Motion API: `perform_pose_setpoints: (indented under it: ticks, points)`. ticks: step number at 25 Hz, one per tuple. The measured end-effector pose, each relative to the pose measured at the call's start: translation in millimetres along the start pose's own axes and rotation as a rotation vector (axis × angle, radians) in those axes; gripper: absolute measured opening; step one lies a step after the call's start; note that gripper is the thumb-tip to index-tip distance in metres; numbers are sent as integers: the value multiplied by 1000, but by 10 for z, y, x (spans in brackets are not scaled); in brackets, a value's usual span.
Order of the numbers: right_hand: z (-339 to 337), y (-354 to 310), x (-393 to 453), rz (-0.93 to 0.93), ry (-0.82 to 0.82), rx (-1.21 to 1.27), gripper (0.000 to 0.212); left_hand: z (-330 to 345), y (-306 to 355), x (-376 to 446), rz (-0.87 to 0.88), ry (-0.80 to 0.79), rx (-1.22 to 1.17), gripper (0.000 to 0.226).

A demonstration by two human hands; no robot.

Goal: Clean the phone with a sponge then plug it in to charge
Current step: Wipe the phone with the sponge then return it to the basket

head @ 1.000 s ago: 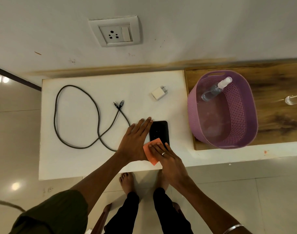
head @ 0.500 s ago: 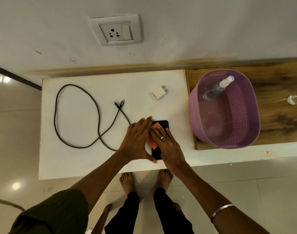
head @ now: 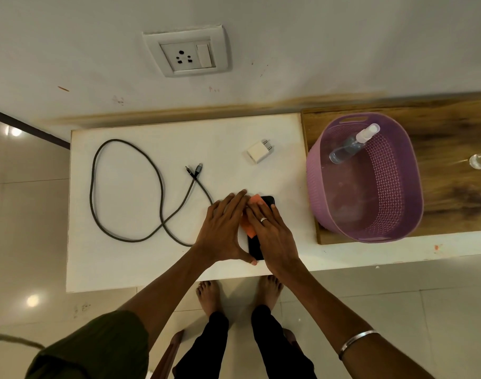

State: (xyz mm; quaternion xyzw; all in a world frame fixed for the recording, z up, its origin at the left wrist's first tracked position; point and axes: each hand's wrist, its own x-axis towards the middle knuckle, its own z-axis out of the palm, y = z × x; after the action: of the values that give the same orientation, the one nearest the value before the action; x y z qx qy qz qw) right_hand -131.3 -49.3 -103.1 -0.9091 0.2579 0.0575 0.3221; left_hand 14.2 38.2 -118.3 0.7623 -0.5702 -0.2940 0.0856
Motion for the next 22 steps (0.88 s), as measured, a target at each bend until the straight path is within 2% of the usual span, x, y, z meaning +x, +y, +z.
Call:
perform_pose_setpoints:
  ticks: [1, 5, 8, 10, 12, 14, 19, 22]
  points:
    - [-35, 26, -20, 15, -38, 33, 72, 0, 6, -3, -11, -6, -6, 150]
    - [-148, 173, -127, 98, 129, -104, 75, -4, 22, -2, -42, -33, 2, 153]
    - [-109, 129, -110, 136, 222, -108, 89, -7, 29, -8, -45, -33, 15, 153]
    - [-33, 6, -95, 133, 253, -52, 86, -3, 23, -15, -40, -26, 8, 152]
    - [73, -112, -82, 159, 246, 134, 84, 9, 16, -18, -25, -29, 15, 152]
    - [184, -149, -70, 148, 201, 220, 79, 17, 9, -17, -19, -34, 21, 151]
    - [147, 22, -112, 49, -11, 72, 78, 15, 21, -26, -25, 14, -10, 152]
    - [88, 90, -157, -80, 68, -105, 90, 19, 21, -31, -20, 22, -7, 152]
